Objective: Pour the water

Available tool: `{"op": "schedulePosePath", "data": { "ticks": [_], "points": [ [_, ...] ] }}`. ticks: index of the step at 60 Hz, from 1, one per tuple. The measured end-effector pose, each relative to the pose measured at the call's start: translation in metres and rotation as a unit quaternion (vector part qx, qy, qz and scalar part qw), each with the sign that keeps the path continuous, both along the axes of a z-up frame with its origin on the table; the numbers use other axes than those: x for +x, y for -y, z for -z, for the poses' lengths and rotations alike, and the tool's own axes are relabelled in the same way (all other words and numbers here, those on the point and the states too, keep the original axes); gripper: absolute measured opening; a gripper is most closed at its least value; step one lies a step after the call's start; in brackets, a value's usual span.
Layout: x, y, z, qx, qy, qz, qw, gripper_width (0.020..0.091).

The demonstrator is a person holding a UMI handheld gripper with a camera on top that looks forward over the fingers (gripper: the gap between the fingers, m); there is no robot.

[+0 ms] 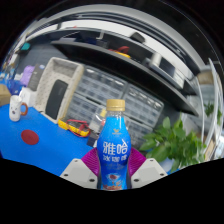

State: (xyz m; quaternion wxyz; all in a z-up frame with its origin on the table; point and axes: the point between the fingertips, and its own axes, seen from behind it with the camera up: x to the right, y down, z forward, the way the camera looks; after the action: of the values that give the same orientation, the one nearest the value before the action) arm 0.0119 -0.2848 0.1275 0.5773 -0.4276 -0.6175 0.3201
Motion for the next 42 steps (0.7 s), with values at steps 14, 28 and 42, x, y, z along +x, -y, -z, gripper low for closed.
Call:
{"op": "schedulePosePath", "data": {
  "ticks": [14, 28, 42],
  "points": [
    [-0.030, 0.138, -0.020, 0.211, 0.007, -0.091, 0.973, 0.0334],
    [-0.051, 0.258, -0.023, 0.421, -0.009, -0.151, 0.894, 0.0333],
    [-0.066, 0.323, -0.014, 0.594, -0.033, -0.168, 0.786, 0.0333]
  ]
}}
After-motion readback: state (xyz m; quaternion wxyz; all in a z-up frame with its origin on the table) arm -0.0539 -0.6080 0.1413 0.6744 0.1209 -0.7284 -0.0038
